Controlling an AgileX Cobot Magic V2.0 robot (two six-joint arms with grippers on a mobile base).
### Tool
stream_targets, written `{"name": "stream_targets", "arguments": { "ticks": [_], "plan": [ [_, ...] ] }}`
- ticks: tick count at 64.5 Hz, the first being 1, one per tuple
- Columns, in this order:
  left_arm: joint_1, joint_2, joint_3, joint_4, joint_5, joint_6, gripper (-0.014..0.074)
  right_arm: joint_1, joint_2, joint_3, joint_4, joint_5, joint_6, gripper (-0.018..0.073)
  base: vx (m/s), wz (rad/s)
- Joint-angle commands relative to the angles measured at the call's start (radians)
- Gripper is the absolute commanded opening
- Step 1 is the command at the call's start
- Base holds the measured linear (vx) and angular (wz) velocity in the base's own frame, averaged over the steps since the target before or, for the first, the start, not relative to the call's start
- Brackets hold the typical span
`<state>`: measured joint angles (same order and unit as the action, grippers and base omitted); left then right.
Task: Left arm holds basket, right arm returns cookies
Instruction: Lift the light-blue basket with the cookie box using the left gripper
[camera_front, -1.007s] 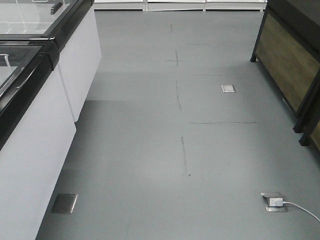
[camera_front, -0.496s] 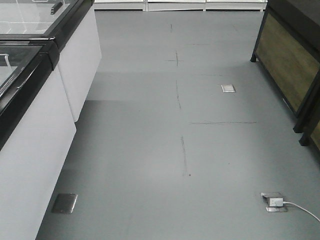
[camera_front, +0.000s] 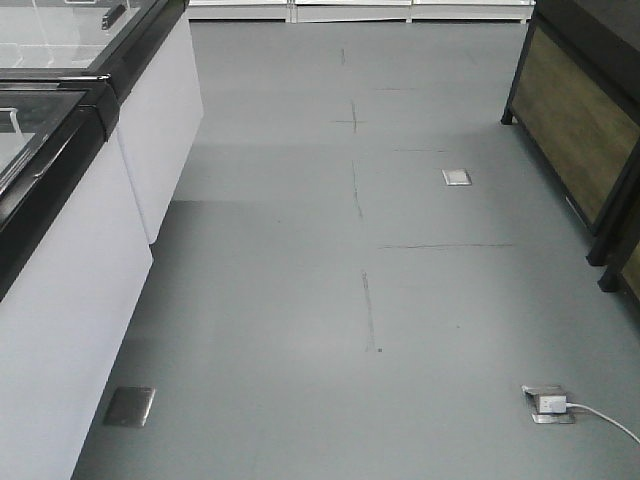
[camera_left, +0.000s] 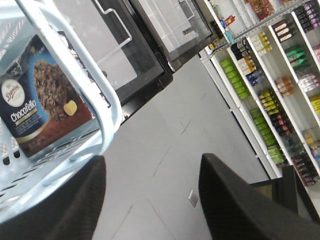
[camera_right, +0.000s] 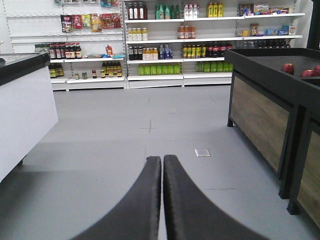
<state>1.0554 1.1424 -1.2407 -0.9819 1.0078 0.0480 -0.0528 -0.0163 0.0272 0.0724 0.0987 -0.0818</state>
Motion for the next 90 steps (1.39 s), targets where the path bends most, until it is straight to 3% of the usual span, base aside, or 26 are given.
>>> {"name": "stream_targets", "arguments": {
  "ticks": [1, 10, 19, 23, 33, 47, 65, 76, 80, 90],
  "plan": [
    [0.029, 0.013, -0.033, -0.065, -0.024, 0.016, 0.047, -0.006, -0.006, 0.004, 0.001, -0.081, -0.011, -0.0008, 0.0, 0.0],
    [0.035, 0.076, -0.033, -0.104, -0.032, 0.027, 0.0526, -0.006, -0.006, 0.004, 0.001, -0.081, -0.011, -0.0008, 0.0, 0.0],
    [0.035, 0.143, -0.033, -0.29, -0.037, 0.148, 0.0531, -0.006, -0.006, 0.004, 0.001, -0.081, -0.011, -0.0008, 0.0, 0.0],
    [0.035, 0.182, -0.033, -0.343, -0.017, 0.164, 0.0531, -0.006, -0.006, 0.004, 0.001, -0.081, -0.011, -0.0008, 0.0, 0.0],
    [0.032, 0.257, -0.033, -0.395, 0.018, 0.181, 0.0531, -0.006, -0.006, 0.004, 0.001, -0.081, -0.011, -0.0008, 0.0, 0.0],
    [0.032, 0.302, -0.033, -0.436, -0.037, 0.2, 0.0531, -0.006, -0.006, 0.004, 0.001, -0.081, -0.011, -0.0008, 0.0, 0.0],
    [0.032, 0.372, -0.033, -0.616, -0.038, 0.252, 0.0496, -0.006, -0.006, 0.004, 0.001, -0.081, -0.011, -0.0008, 0.0, 0.0],
    [0.031, 0.408, -0.033, -0.731, -0.025, 0.321, 0.0391, -0.006, -0.006, 0.004, 0.001, -0.081, -0.011, -0.0008, 0.0, 0.0],
    [0.028, 0.419, -0.033, -0.796, -0.009, 0.354, 0.0311, -0.006, -0.006, 0.004, 0.001, -0.081, -0.011, -0.0008, 0.0, 0.0],
    [-0.013, 0.427, -0.037, -0.797, -0.012, 0.39, 0.0043, -0.006, -0.006, 0.004, 0.001, -0.081, -0.011, -0.0008, 0.0, 0.0]
  ]
}}
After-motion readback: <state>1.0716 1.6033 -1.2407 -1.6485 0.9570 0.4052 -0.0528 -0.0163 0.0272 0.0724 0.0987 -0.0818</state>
